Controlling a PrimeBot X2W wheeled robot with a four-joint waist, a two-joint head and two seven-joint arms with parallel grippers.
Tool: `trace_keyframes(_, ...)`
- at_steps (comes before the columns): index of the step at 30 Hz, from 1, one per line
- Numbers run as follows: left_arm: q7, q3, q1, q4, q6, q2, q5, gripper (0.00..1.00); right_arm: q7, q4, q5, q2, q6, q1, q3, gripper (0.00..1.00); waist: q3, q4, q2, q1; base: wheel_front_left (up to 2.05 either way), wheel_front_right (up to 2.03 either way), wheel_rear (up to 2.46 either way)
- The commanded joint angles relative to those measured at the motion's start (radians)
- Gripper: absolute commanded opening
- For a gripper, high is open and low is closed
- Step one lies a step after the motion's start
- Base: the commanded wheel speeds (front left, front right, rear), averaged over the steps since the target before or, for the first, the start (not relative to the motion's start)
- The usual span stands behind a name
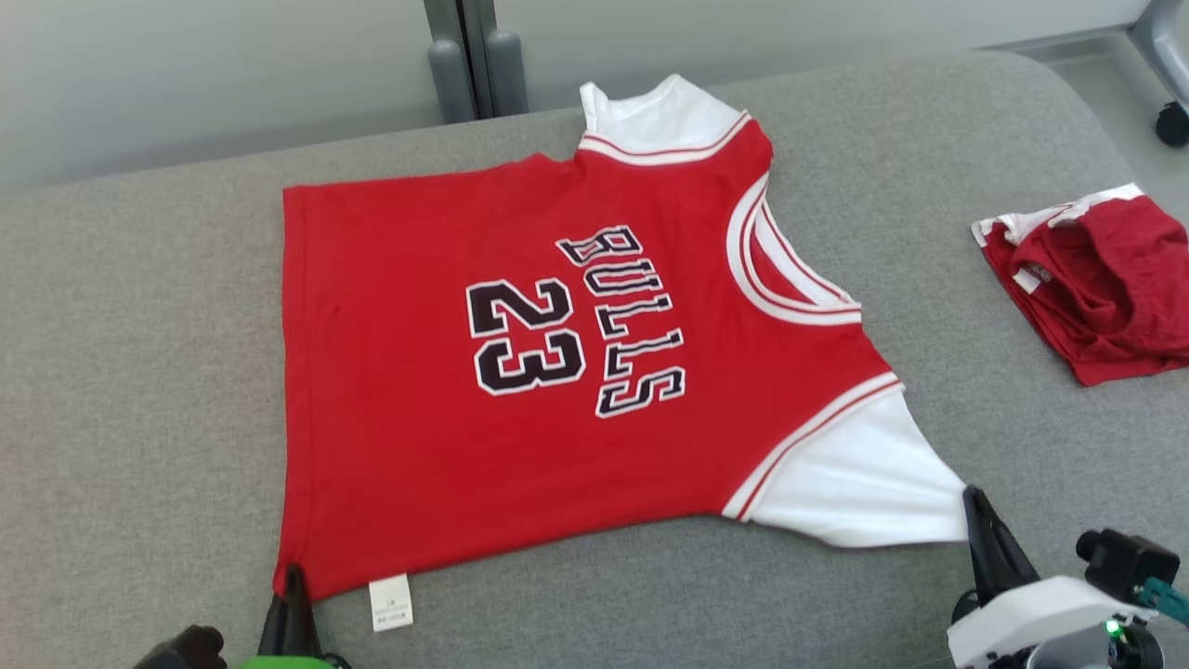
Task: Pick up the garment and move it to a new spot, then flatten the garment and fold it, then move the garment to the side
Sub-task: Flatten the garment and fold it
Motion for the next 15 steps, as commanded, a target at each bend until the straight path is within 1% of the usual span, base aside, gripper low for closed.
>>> trace_keyframes(1,0.000,0.000,0.039,-0.008,0.018,0.012,-0.011,0.00,-0.005,0.006,0.002,-0.005,-0.004,0.039,-0.011,0.00,-0.066,0.010,0.0000,0.0001,0.00,0.00,0.00)
trace_keyframes(5,0.000,-0.022,0.107,-0.035,0.031,0.012,-0.025,0.00,-0.005,0.000,0.000,0.004,-0.004,0.110,-0.031,0.00,-0.105,0.016,0.0000,0.0001,0.00,0.00,0.00)
trace_keyframes(9,0.000,-0.049,0.149,-0.081,0.024,0.012,0.012,0.00,-0.005,-0.021,-0.016,0.005,-0.004,0.147,-0.031,0.00,-0.120,0.015,0.0000,0.0001,0.00,0.00,0.00)
trace_keyframes(12,0.000,-0.065,0.170,-0.131,0.027,0.011,0.020,0.00,-0.005,-0.042,-0.014,0.008,-0.004,0.151,-0.042,0.00,-0.118,0.017,0.0000,0.0001,0.00,0.00,0.00)
trace_keyframes(15,0.000,-0.077,0.144,-0.187,0.034,0.010,0.021,0.00,-0.004,-0.073,-0.009,0.016,-0.004,0.116,-0.044,0.00,-0.101,0.021,0.0000,0.0001,0.00,0.00,0.00)
